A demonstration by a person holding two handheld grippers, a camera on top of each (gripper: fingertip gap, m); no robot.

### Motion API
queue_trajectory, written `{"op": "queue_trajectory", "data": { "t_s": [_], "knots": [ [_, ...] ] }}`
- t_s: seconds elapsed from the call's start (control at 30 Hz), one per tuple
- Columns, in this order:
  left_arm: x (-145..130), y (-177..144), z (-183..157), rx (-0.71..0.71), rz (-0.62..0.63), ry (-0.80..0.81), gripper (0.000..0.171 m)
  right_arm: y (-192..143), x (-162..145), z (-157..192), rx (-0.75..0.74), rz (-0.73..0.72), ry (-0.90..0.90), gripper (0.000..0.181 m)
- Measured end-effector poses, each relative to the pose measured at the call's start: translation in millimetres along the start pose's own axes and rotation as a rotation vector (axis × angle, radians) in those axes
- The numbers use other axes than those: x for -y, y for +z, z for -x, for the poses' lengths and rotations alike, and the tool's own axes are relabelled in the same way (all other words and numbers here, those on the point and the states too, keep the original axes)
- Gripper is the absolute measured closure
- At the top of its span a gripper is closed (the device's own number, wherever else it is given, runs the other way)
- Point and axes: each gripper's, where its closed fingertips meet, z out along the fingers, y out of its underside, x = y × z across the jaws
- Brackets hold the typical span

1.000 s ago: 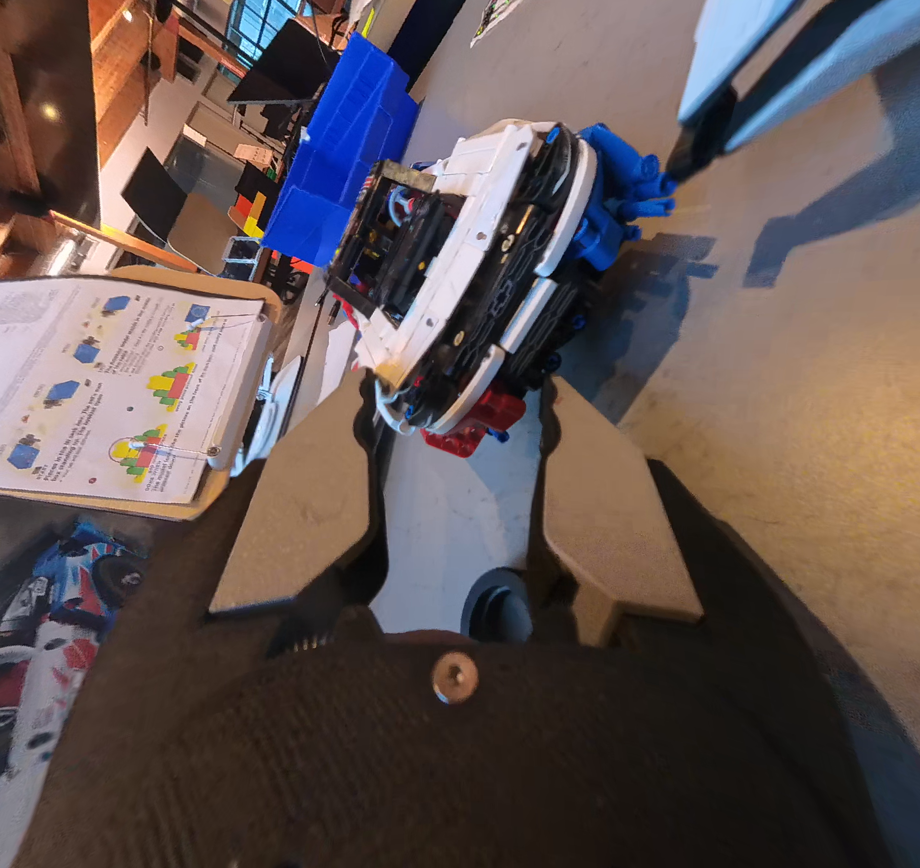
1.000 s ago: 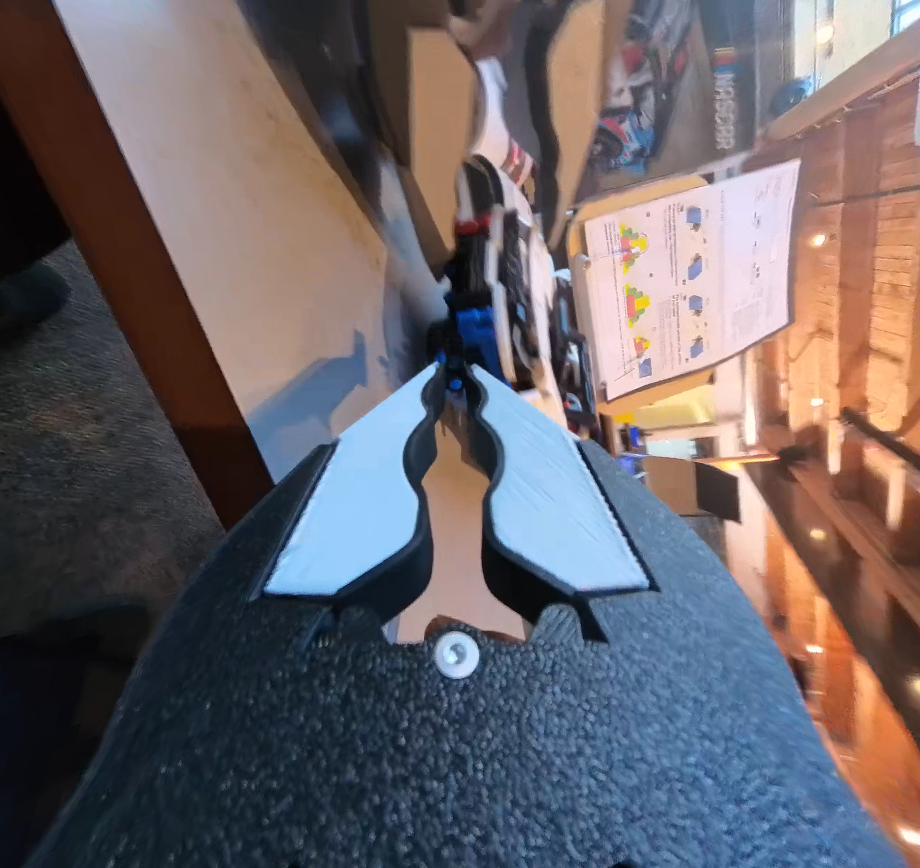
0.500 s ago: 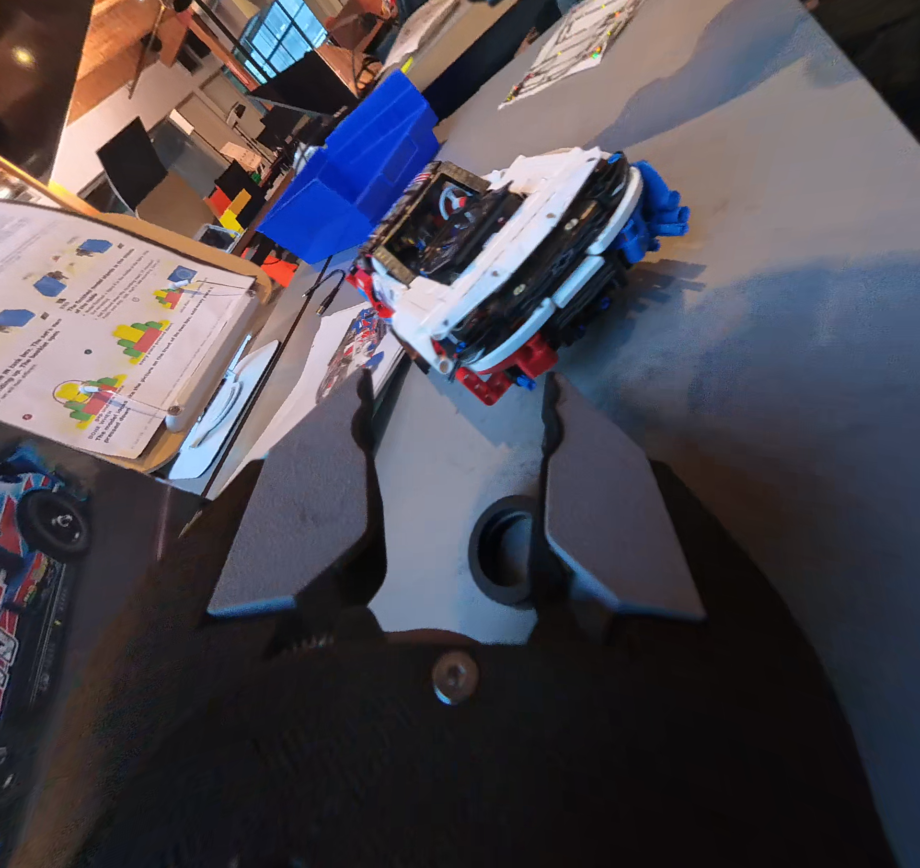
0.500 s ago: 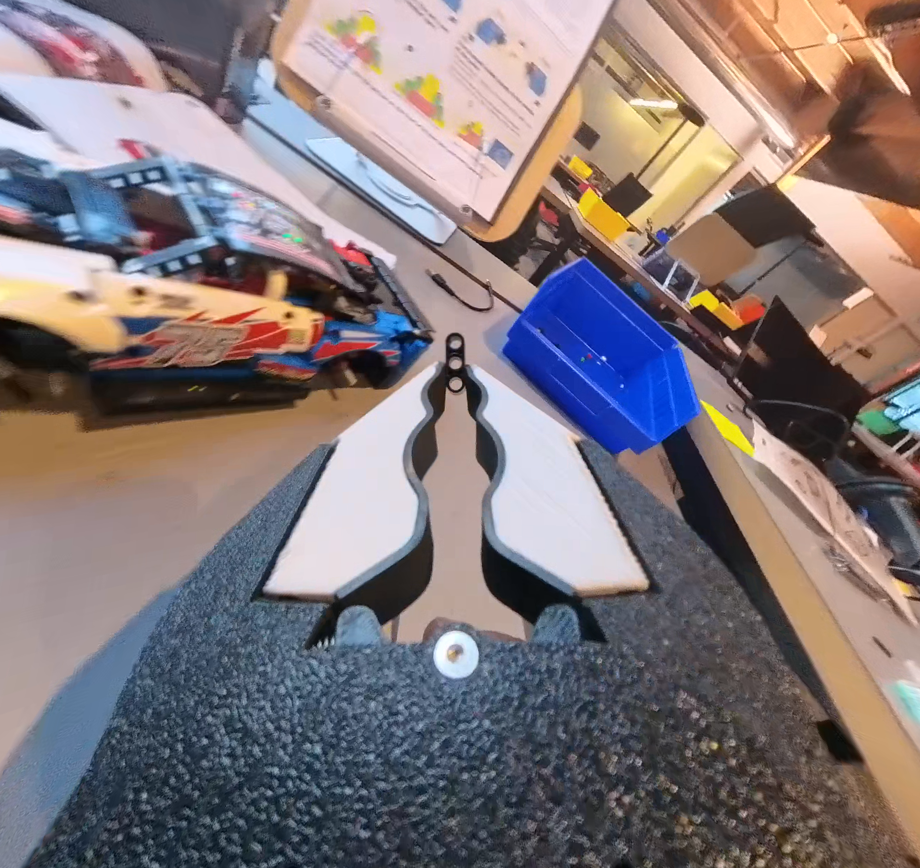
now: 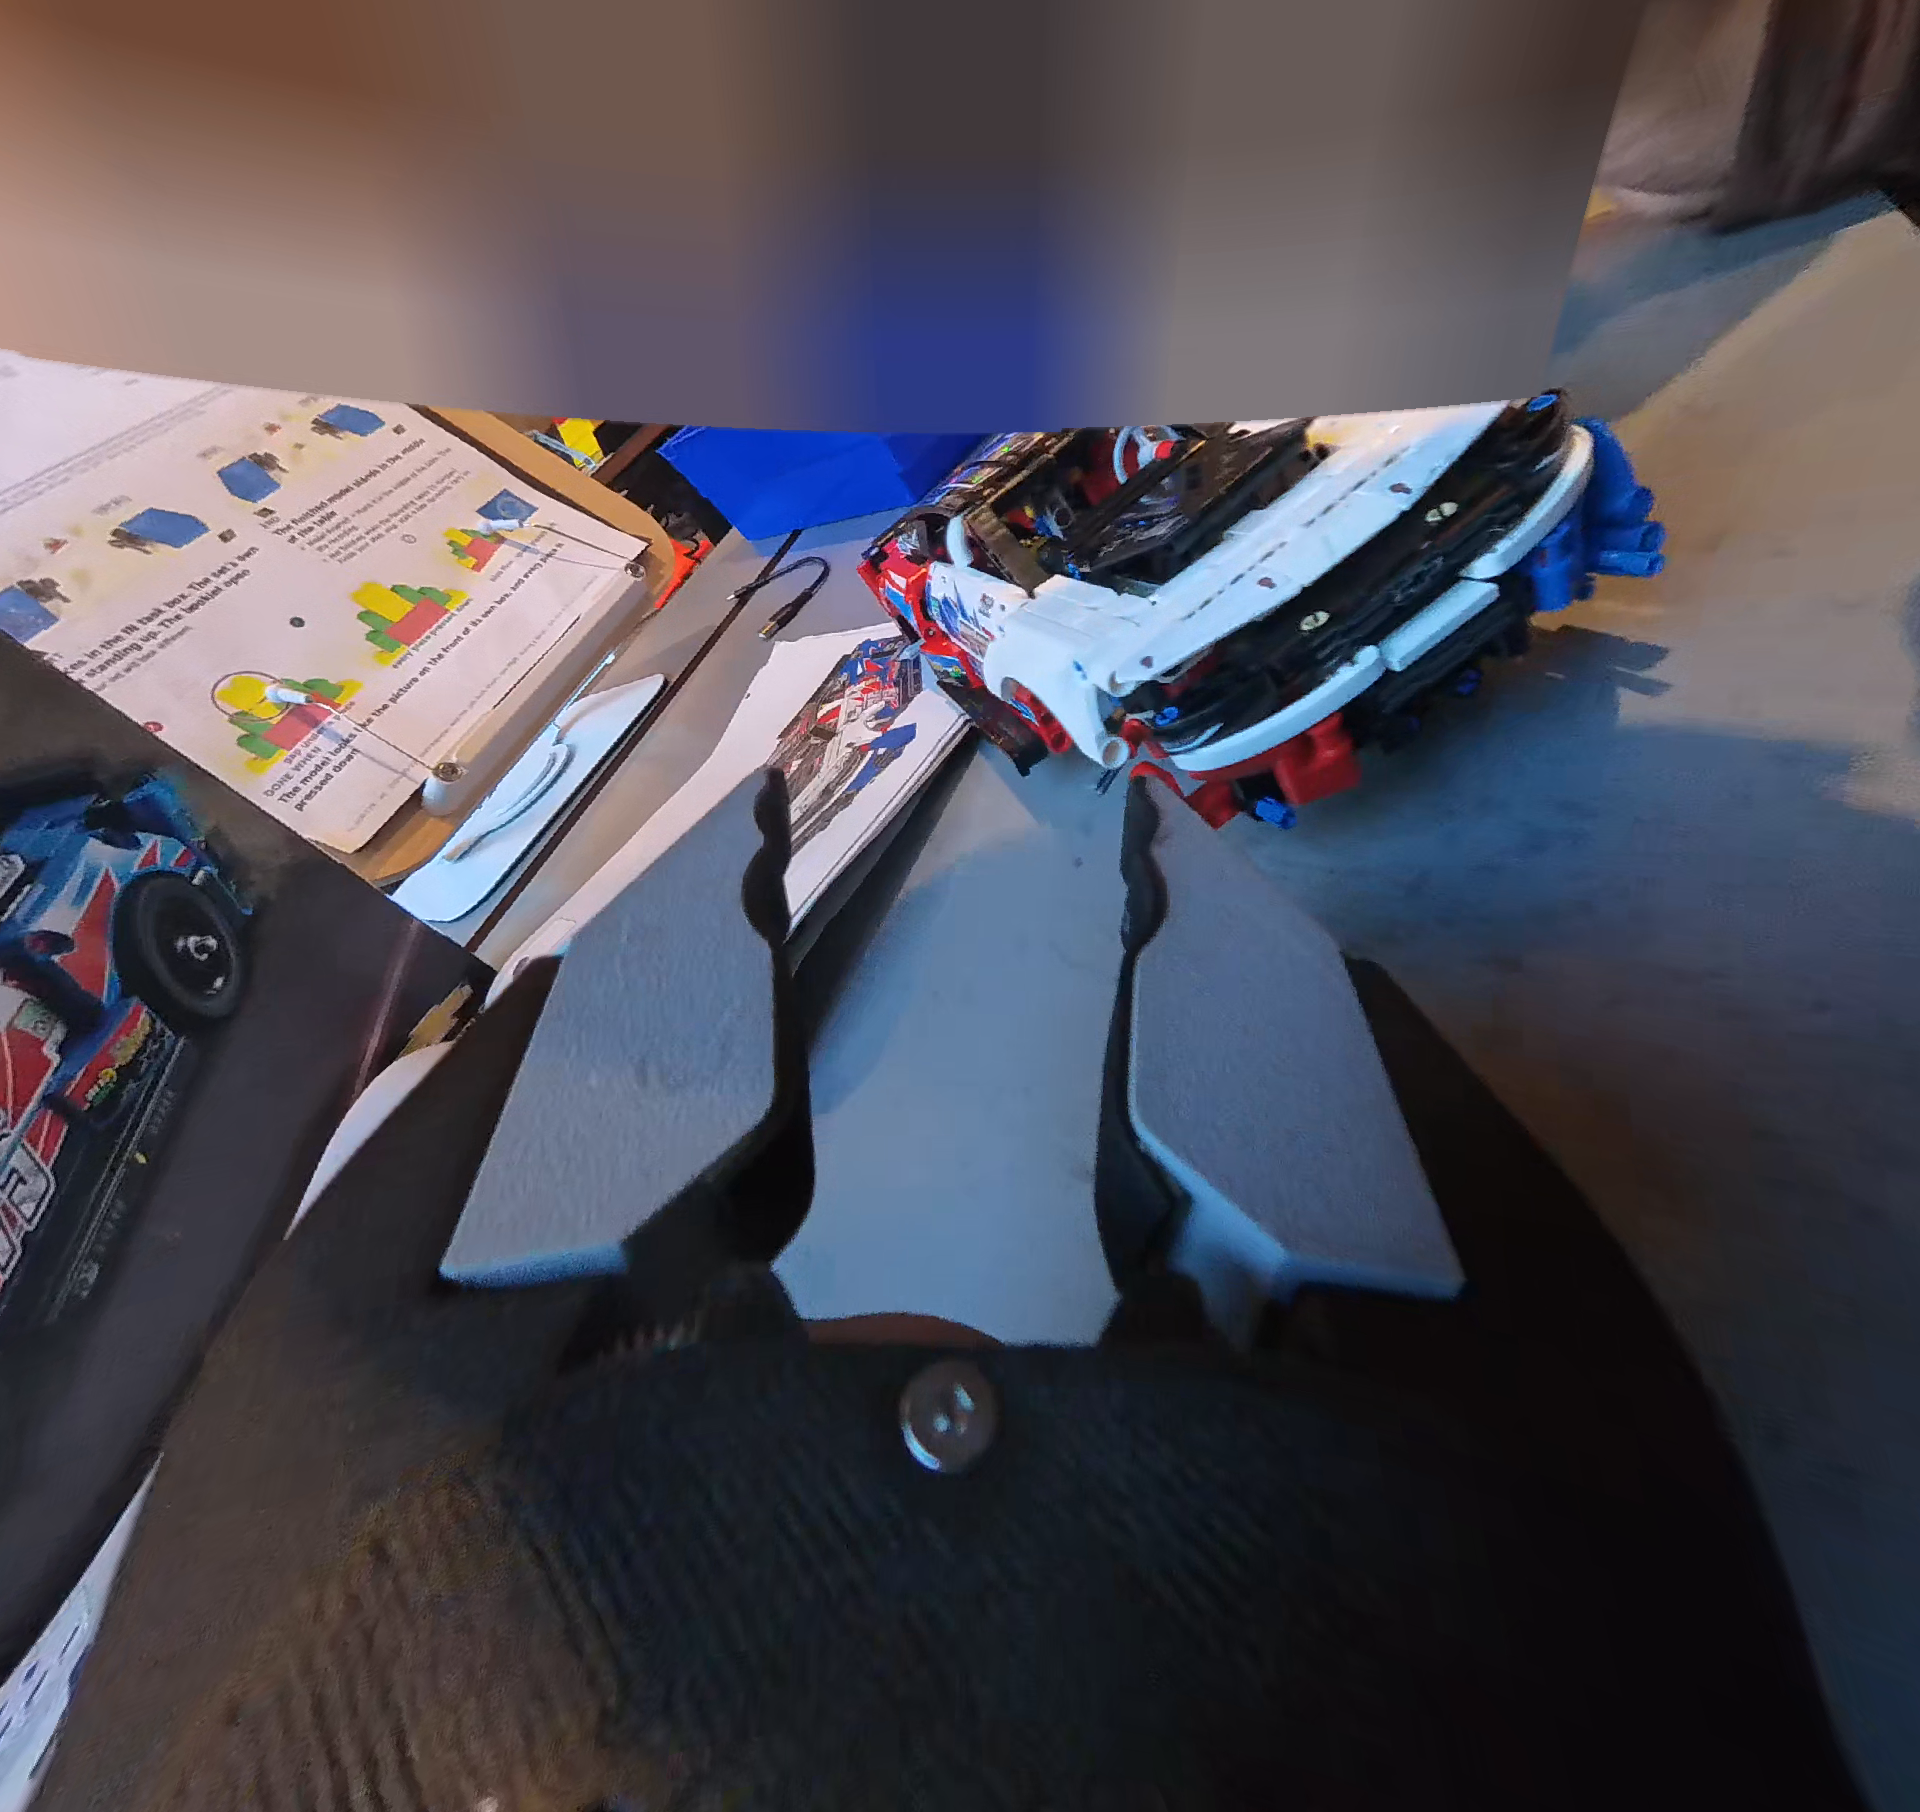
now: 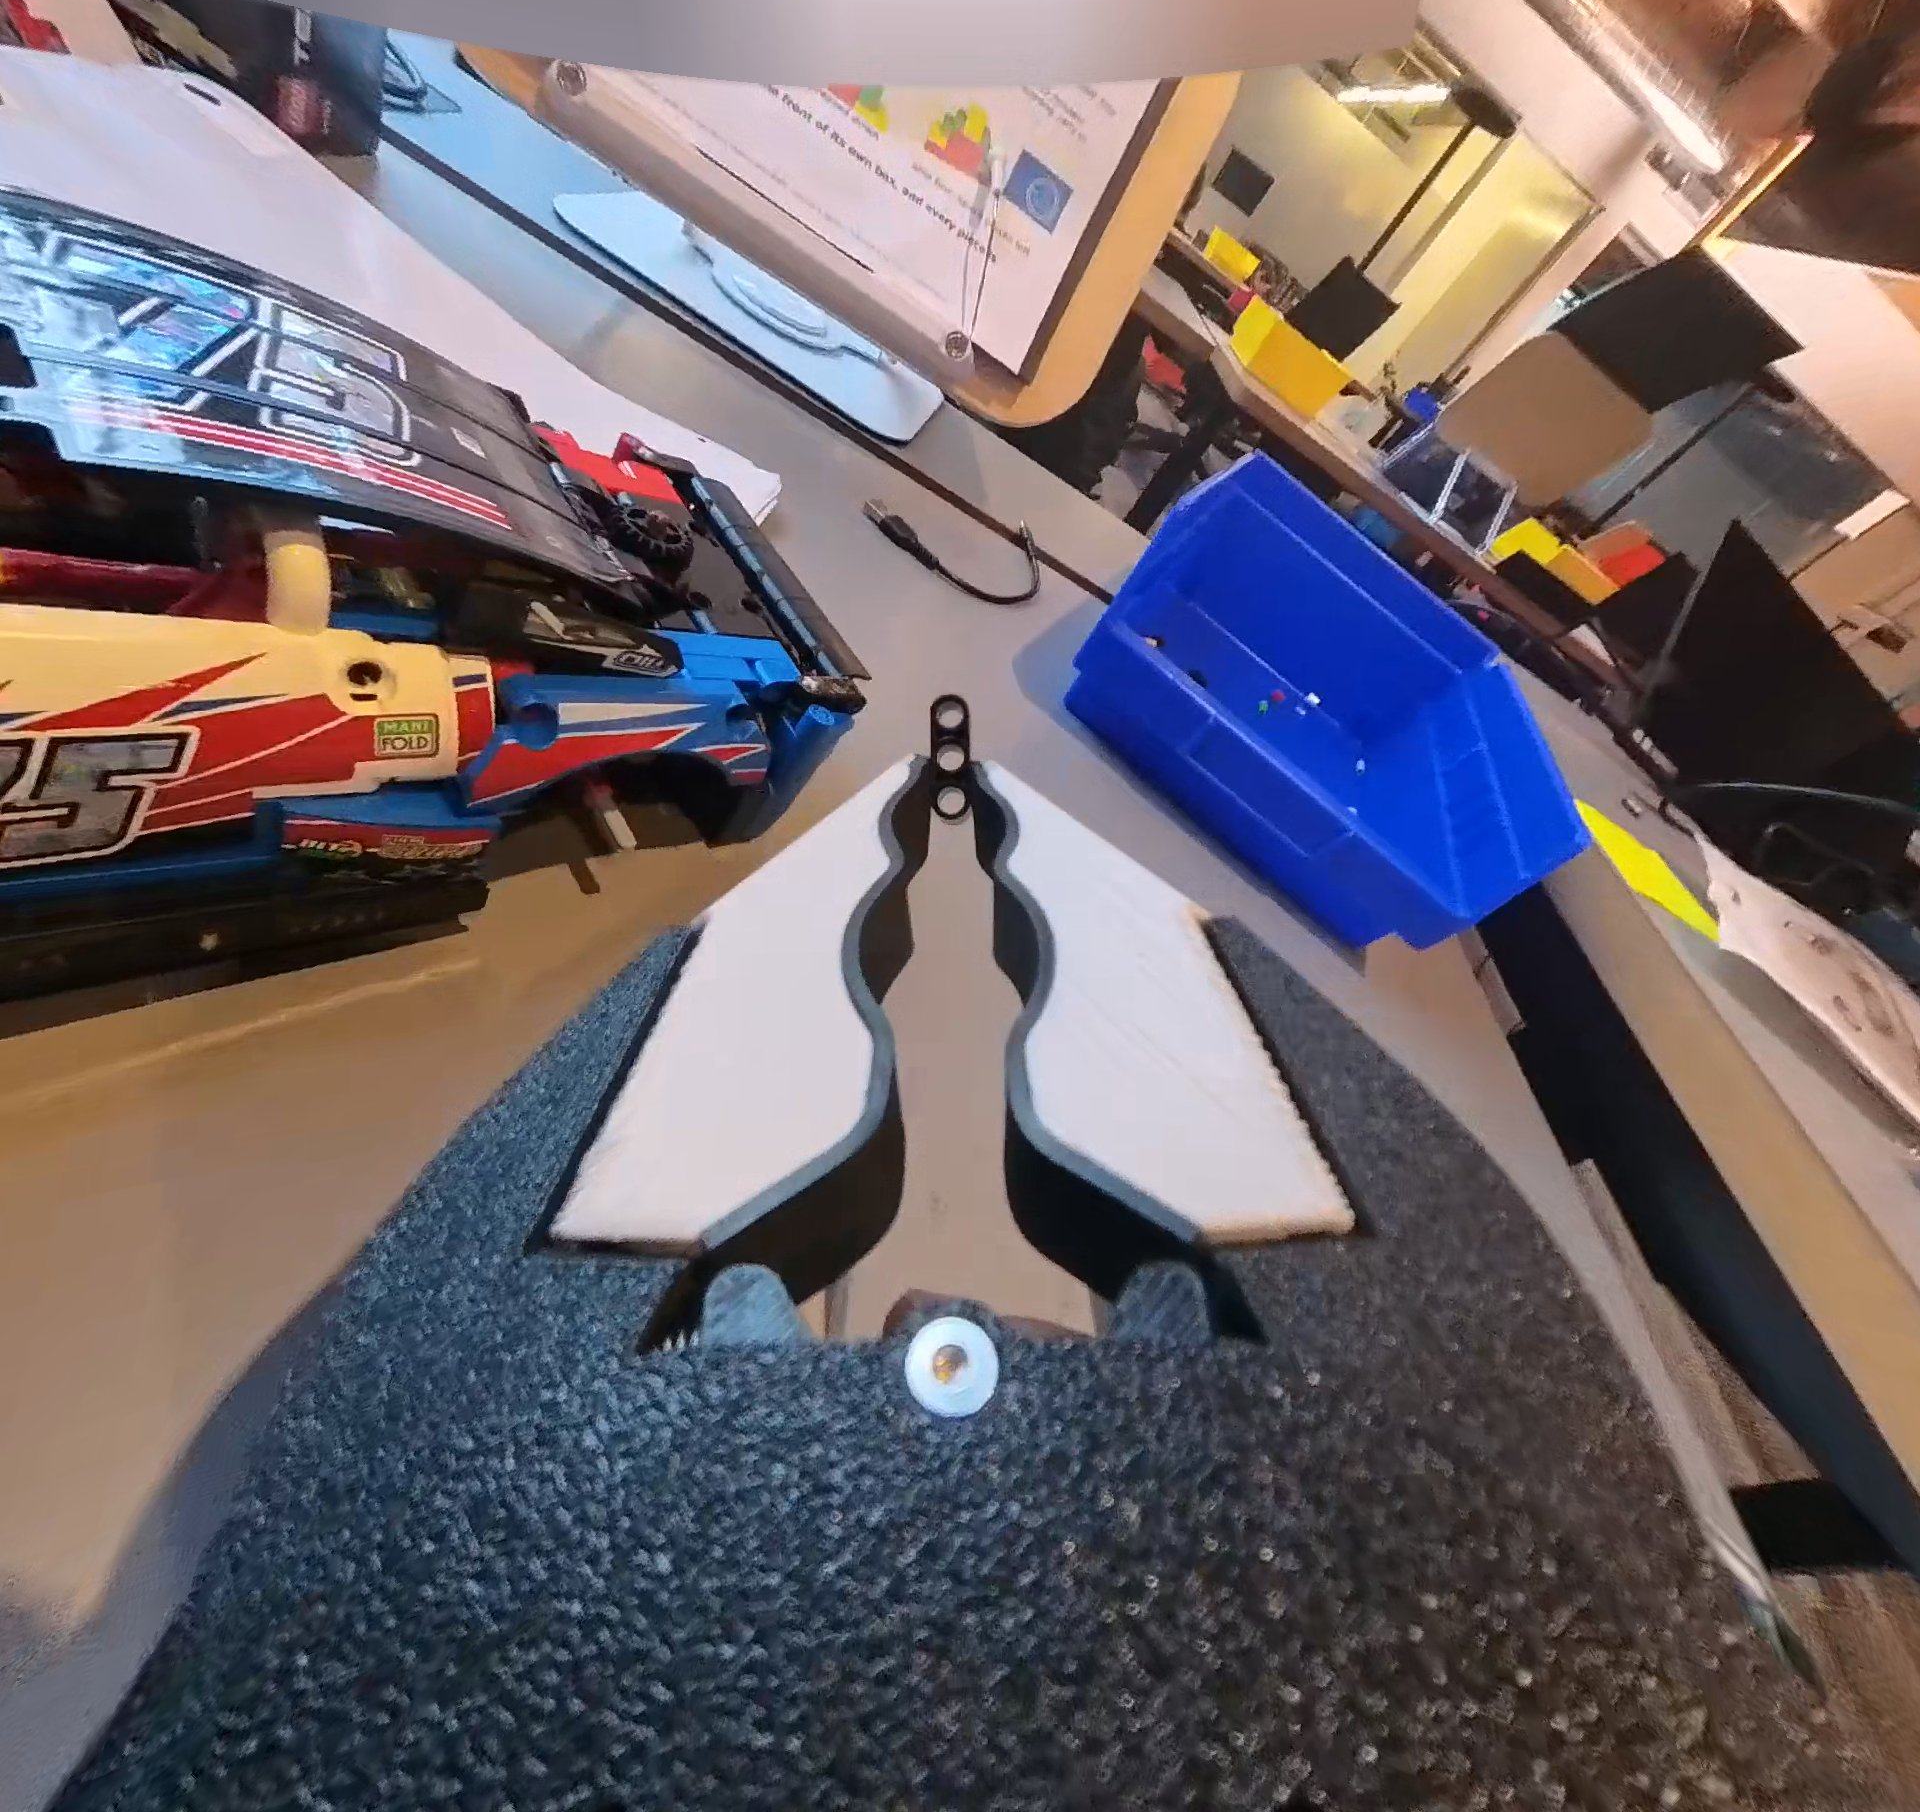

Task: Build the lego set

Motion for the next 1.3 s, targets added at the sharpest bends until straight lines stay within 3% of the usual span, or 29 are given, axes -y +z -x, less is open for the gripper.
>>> {"op": "queue_trajectory", "data": {
  "t_s": [1.3],
  "knots": [
    [0.2,0.9,7.3,-0.024,-0.01,-0.093,0.114,5.3,-2.5,8.4,0.031,0.017,-0.026,0.174]
  ]
}}
